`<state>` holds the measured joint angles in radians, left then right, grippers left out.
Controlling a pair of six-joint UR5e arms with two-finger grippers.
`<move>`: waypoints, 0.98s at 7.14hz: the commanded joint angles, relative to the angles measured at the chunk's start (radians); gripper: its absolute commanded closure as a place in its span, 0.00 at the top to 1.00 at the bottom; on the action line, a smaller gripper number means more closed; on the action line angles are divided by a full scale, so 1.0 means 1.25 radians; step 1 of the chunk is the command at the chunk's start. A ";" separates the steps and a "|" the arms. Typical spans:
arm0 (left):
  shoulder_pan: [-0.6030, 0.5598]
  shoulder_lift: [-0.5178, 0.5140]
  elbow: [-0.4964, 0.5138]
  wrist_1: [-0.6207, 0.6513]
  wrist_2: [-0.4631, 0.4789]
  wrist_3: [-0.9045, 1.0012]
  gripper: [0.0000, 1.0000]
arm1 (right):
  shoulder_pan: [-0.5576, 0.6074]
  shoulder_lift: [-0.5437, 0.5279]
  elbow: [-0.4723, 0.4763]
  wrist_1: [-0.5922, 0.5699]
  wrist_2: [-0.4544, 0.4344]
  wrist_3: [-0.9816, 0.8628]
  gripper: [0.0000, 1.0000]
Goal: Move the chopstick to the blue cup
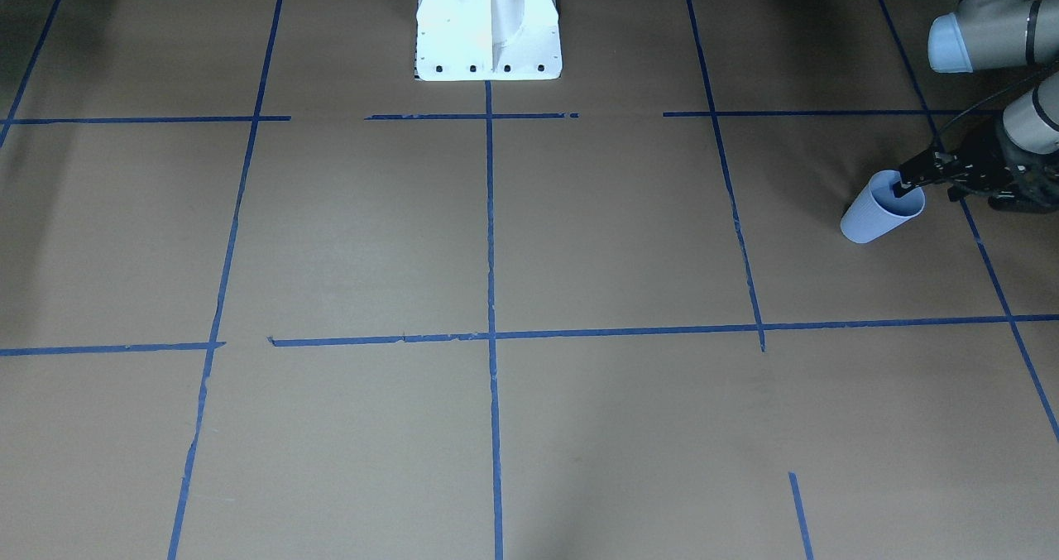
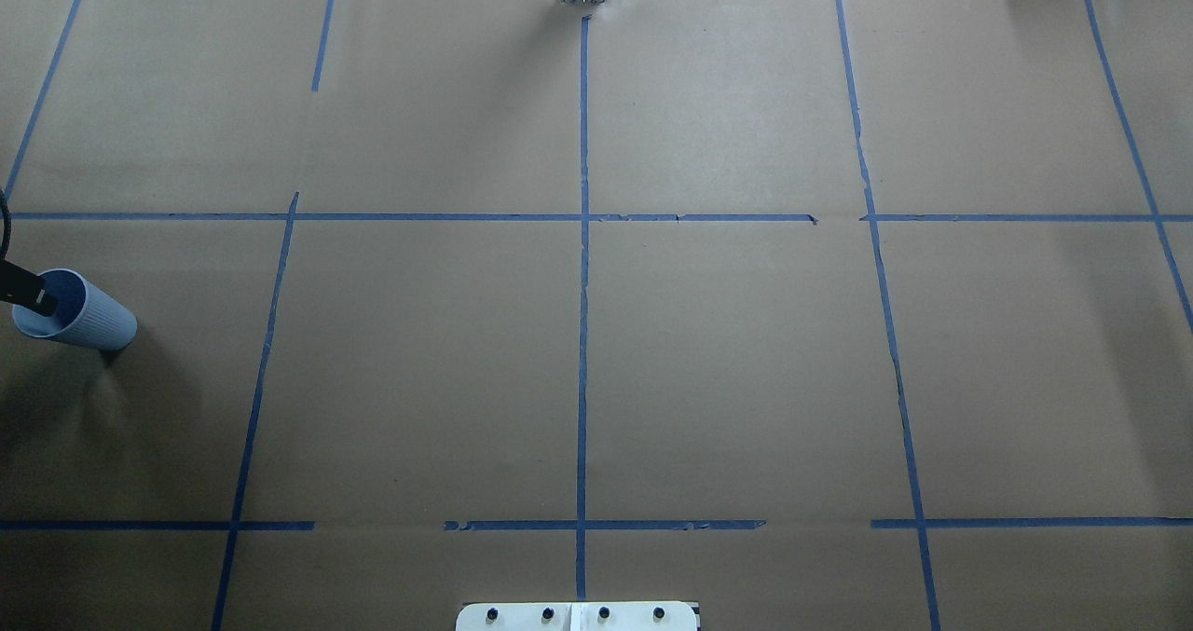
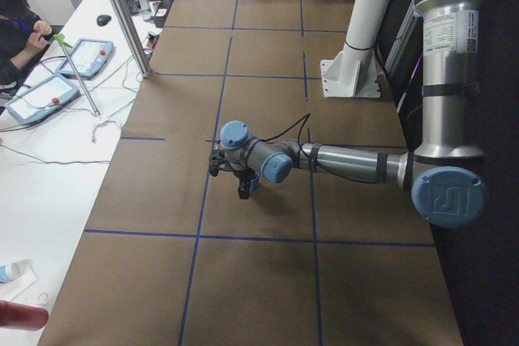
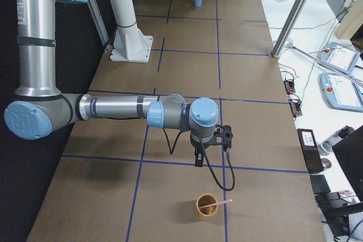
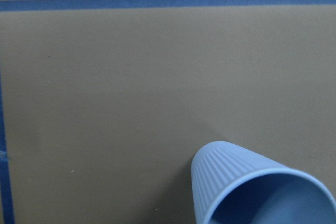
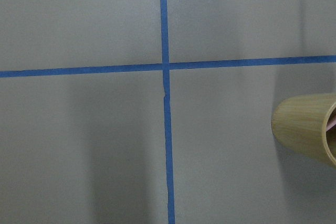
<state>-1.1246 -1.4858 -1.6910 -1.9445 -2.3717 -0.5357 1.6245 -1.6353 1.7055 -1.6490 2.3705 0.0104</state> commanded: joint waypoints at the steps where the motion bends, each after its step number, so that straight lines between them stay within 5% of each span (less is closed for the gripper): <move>1: 0.005 0.000 0.000 0.001 0.000 -0.002 0.58 | 0.000 0.001 0.000 0.000 0.002 -0.001 1.00; 2: 0.005 -0.007 0.002 0.002 -0.001 -0.016 0.29 | 0.000 0.000 0.004 -0.001 0.002 -0.001 1.00; 3: 0.005 -0.019 -0.001 0.001 -0.001 -0.090 0.13 | 0.000 0.000 0.004 0.000 0.002 -0.001 1.00; 6: 0.003 -0.030 -0.079 0.040 -0.008 -0.114 0.00 | 0.000 0.001 0.005 -0.001 0.002 0.000 1.00; 7: 0.004 -0.041 -0.147 0.143 -0.007 -0.115 0.00 | 0.000 0.007 0.009 0.000 0.001 0.000 1.00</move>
<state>-1.1197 -1.5262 -1.7856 -1.8774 -2.3809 -0.6749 1.6245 -1.6320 1.7127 -1.6503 2.3725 0.0105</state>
